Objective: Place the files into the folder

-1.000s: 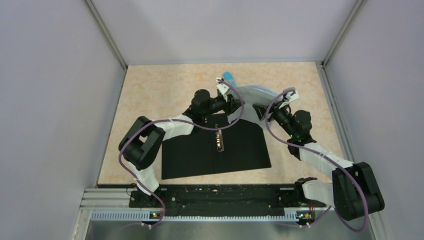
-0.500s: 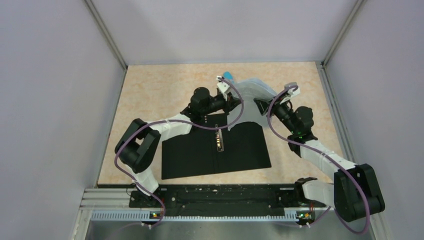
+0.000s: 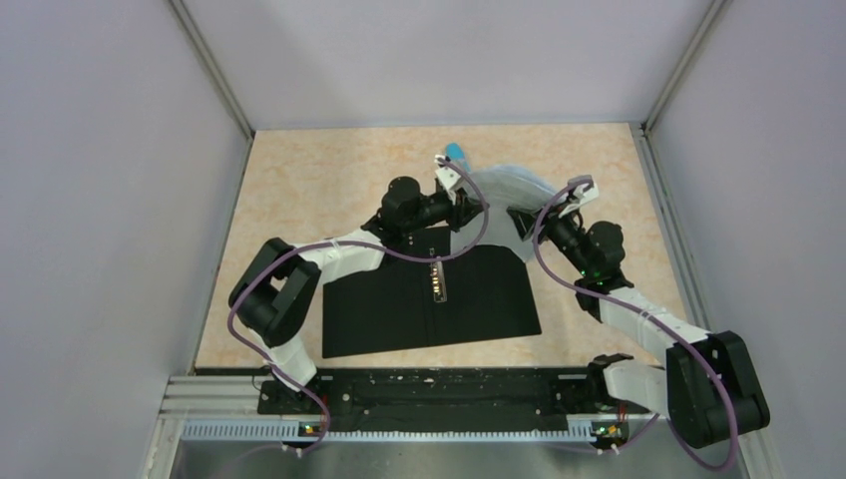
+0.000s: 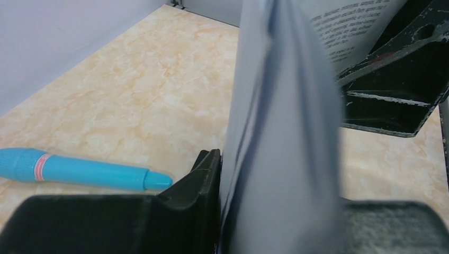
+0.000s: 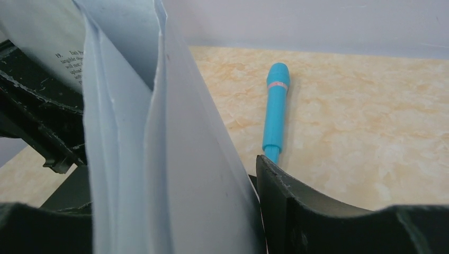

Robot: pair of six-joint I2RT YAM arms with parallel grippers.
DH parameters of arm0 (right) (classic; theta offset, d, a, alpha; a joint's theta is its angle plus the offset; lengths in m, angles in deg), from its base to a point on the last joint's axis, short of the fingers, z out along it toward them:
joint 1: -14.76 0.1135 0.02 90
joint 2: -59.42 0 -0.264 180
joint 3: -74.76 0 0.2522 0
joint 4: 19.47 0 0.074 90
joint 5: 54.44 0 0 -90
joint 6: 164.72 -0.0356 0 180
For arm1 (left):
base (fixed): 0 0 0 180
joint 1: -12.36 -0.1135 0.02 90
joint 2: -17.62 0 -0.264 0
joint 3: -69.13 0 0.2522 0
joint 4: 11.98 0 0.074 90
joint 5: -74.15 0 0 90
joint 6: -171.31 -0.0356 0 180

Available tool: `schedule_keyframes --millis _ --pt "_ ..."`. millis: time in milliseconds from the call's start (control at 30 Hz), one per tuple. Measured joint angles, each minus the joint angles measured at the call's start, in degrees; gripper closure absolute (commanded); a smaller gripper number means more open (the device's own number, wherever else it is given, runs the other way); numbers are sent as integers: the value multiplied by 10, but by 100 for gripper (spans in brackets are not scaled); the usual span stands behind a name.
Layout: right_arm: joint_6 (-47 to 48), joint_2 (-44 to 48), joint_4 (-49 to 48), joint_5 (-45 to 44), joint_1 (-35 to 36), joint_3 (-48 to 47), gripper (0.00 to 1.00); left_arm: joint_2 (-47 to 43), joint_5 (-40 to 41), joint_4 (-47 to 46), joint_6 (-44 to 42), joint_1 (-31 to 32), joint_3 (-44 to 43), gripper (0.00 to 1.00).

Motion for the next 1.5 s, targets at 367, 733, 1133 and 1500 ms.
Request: schedule_keyframes --millis 367,733,1133,1500 --pt "19 7 18 1 -1 -3 41 2 28 -59 17 0 22 62" --pt "16 -7 12 36 -45 -12 37 27 35 -125 56 -12 32 56" --pt "3 -57 -2 66 -51 -28 36 59 19 -191 107 -24 34 44" --pt "-18 -57 -30 88 -70 -28 35 78 10 -229 139 -21 29 35"
